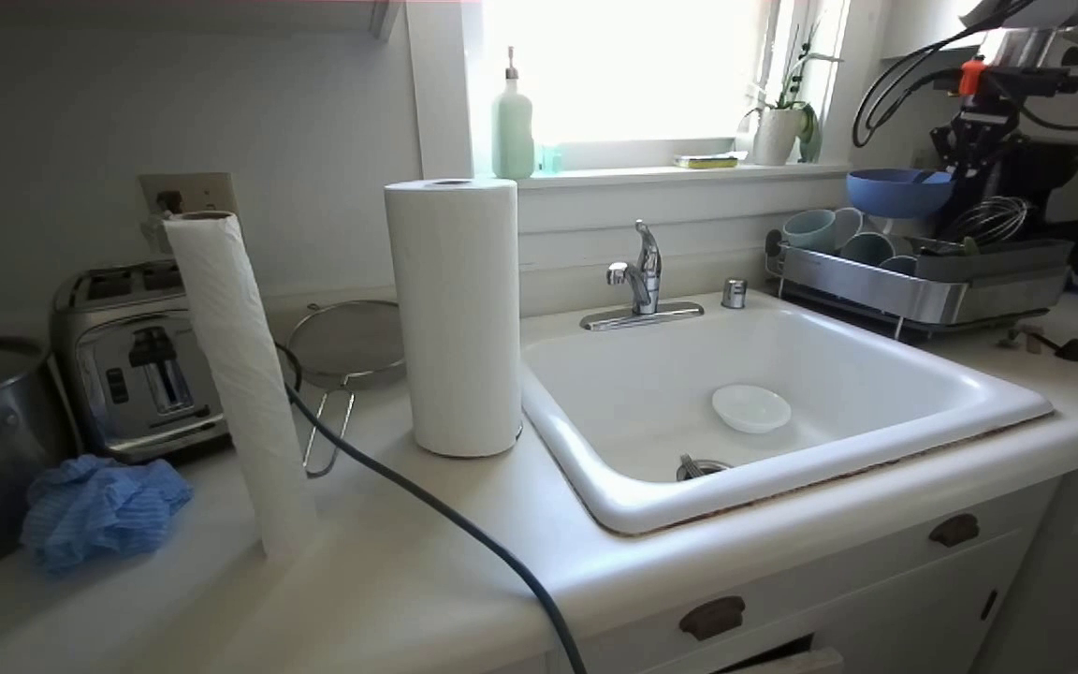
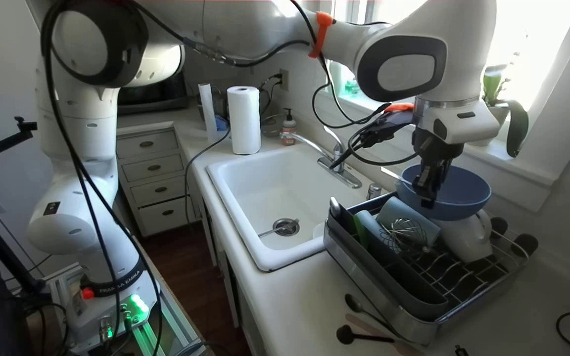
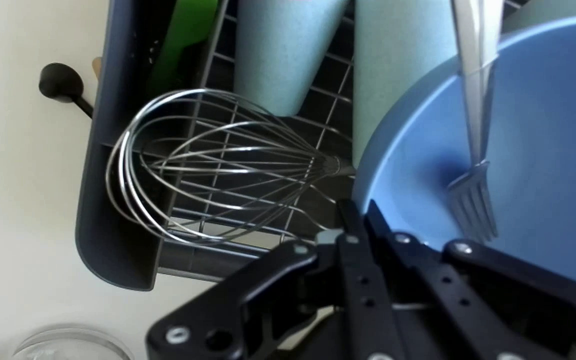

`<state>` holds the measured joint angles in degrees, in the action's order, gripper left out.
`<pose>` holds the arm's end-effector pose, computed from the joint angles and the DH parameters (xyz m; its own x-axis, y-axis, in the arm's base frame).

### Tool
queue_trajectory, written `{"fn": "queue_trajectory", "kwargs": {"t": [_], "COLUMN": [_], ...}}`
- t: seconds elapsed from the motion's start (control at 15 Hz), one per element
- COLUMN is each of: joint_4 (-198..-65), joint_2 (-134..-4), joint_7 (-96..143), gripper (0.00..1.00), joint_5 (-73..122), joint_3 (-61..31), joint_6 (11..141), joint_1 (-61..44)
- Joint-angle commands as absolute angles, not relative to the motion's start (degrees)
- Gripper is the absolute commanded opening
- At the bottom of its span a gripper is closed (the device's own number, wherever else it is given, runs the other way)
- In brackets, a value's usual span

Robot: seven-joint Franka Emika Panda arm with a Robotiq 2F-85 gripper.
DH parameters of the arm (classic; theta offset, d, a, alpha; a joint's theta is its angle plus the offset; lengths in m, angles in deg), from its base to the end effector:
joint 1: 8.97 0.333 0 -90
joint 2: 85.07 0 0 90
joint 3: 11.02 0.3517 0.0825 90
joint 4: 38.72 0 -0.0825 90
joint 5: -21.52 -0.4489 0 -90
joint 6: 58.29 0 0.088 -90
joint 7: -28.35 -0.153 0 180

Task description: Move the bowl from the sink to the plate rack

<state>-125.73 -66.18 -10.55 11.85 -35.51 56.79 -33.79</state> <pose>0.5306 -0.5371 0.4772 -0.0018 -0.9917 0.1289 -0.9898 -0.0166 -0.1413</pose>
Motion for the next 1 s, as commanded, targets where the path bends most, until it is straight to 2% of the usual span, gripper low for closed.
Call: {"fn": "queue_trajectory", "kwargs": {"t": [0.0,0.53,0.93], "joint_4": [-117.4,-109.9,-107.5], "joint_2": [-60.2,-55.3,-51.6], "joint_7": [-17.3,-25.8,-28.8], "gripper": [0.01,0.01,0.01], "joint_5": [11.3,14.1,14.8], "joint_3": [-36.3,-37.3,-37.2], "joint_6": [54.2,47.0,47.5], "joint_1": [-35.6,-38.6,-40.4]}}
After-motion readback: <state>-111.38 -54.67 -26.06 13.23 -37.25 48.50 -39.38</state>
